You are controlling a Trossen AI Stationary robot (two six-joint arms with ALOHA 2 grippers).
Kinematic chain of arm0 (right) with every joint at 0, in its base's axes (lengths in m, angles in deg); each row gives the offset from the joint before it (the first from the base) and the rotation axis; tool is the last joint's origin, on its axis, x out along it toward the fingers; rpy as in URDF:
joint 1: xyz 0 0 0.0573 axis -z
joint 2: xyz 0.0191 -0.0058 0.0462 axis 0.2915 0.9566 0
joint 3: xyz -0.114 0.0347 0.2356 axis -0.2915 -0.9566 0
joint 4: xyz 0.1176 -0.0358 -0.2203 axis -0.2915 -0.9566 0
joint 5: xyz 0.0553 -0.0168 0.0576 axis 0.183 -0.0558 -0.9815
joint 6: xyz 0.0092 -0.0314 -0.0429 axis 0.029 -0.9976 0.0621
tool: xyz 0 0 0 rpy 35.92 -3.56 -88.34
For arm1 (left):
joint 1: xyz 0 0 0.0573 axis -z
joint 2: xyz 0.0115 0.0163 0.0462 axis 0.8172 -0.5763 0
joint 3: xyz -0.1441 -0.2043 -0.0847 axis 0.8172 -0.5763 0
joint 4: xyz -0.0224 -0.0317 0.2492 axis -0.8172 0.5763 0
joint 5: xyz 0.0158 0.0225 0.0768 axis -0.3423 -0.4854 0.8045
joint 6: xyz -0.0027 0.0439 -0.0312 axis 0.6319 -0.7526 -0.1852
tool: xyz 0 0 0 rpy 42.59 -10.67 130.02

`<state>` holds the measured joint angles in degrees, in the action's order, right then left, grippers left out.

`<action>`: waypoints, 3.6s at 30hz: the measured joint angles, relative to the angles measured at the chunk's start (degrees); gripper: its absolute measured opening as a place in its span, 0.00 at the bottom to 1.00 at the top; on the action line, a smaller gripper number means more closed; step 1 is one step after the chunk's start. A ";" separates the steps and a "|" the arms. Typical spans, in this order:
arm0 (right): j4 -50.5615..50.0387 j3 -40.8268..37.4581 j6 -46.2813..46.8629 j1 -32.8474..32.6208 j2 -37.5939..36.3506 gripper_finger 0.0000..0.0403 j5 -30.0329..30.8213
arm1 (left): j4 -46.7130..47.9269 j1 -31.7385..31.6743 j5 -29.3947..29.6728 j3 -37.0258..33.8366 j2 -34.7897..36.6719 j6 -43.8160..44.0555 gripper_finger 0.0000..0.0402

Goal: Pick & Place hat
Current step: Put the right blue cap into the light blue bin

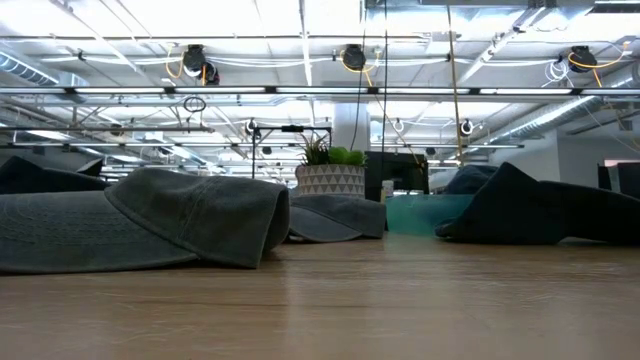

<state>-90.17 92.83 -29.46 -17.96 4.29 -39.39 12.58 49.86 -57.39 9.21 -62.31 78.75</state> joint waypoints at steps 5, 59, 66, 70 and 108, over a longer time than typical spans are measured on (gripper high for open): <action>-0.69 0.59 -0.01 -2.60 -0.02 0.66 4.93 | -1.44 0.00 -5.17 0.00 -3.65 -5.24 0.96; -84.56 9.74 36.54 -16.72 3.24 0.77 -21.26 | -15.65 0.59 -14.39 0.00 -21.78 5.30 0.94; -84.69 9.75 31.53 -16.72 4.90 0.77 -21.10 | -15.65 0.59 -14.40 0.00 -21.78 5.03 0.94; -84.74 9.75 31.43 -16.72 5.41 0.77 -20.93 | -15.65 0.59 -14.41 0.00 -21.76 5.27 0.94; -81.08 -9.34 38.62 -20.11 6.19 0.77 -19.73 | -14.29 0.59 -14.41 0.00 -21.74 7.60 0.94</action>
<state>-171.25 83.49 9.16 -38.07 10.48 -59.12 -1.71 50.45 -71.80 9.21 -84.05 86.35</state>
